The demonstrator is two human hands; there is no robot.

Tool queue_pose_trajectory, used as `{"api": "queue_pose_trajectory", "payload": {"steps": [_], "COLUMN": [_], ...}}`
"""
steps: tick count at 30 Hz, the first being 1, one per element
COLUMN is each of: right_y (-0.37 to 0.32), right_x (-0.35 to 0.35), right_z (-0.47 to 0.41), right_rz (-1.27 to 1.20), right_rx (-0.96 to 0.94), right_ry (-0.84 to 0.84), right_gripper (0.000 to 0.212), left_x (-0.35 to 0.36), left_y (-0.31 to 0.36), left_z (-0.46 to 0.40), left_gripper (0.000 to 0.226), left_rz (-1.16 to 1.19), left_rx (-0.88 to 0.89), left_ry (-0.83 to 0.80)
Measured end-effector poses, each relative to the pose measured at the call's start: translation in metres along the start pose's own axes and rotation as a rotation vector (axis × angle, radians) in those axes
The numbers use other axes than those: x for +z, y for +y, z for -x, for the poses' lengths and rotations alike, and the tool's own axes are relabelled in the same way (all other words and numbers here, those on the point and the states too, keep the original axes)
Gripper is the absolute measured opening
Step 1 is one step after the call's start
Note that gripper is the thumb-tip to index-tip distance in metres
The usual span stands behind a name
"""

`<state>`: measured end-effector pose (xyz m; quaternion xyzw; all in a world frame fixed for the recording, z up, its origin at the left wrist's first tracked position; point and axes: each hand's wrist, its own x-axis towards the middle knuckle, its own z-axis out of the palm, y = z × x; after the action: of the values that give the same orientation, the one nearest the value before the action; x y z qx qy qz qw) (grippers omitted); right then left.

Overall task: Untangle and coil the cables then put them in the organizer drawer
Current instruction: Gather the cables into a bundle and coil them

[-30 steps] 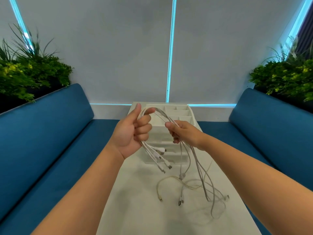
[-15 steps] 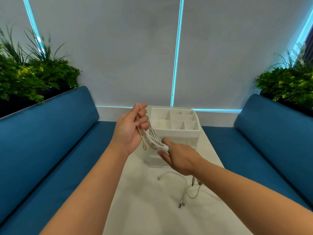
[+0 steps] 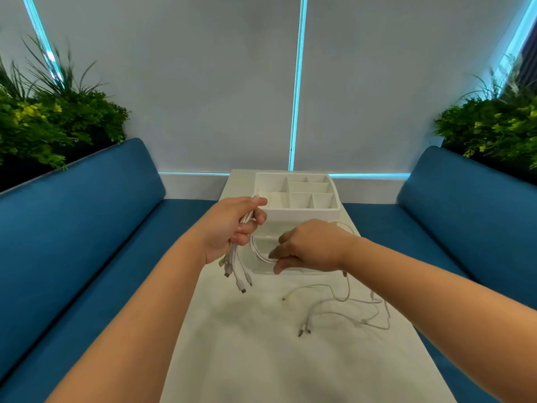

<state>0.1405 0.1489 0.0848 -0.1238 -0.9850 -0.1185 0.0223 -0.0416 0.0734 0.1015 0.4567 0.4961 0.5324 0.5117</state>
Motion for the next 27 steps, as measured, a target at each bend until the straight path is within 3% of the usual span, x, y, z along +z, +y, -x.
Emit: {"api": "queue_pose_trajectory", "payload": {"steps": [9,13,17,19,21,27], "right_y": [-0.02,-0.015,-0.01,-0.009,-0.008,-0.009], "right_x": [-0.022,-0.019,-0.012,-0.008,-0.008,-0.008], "right_z": [-0.013,-0.012,-0.01,-0.009,-0.01,-0.002], "right_rz": [0.047,0.052,0.005,-0.051,-0.181,-0.649], "right_rx": [-0.164,-0.141,-0.036,0.072,0.177,0.282], "right_ry": [0.437,0.595,0.648,0.595,0.423,0.039], "right_gripper": [0.041,0.04,0.058,0.061,0.052,0.034], "left_x": [0.005,0.02,0.029,0.028,0.026,0.005], "left_y": [-0.012,-0.012,-0.011,-0.014,-0.02,-0.039], "left_z": [0.001,0.011,0.016,0.016,0.014,0.012], "left_gripper": [0.034,0.026,0.023,0.03,0.039,0.051], "left_rz": [-0.103,-0.211,-0.292,-0.317,-0.293,-0.269], "left_rx": [-0.005,-0.004,-0.043,-0.058,-0.076,-0.217], "left_ry": [-0.033,-0.199,-0.207,-0.195,-0.176,-0.16]}}
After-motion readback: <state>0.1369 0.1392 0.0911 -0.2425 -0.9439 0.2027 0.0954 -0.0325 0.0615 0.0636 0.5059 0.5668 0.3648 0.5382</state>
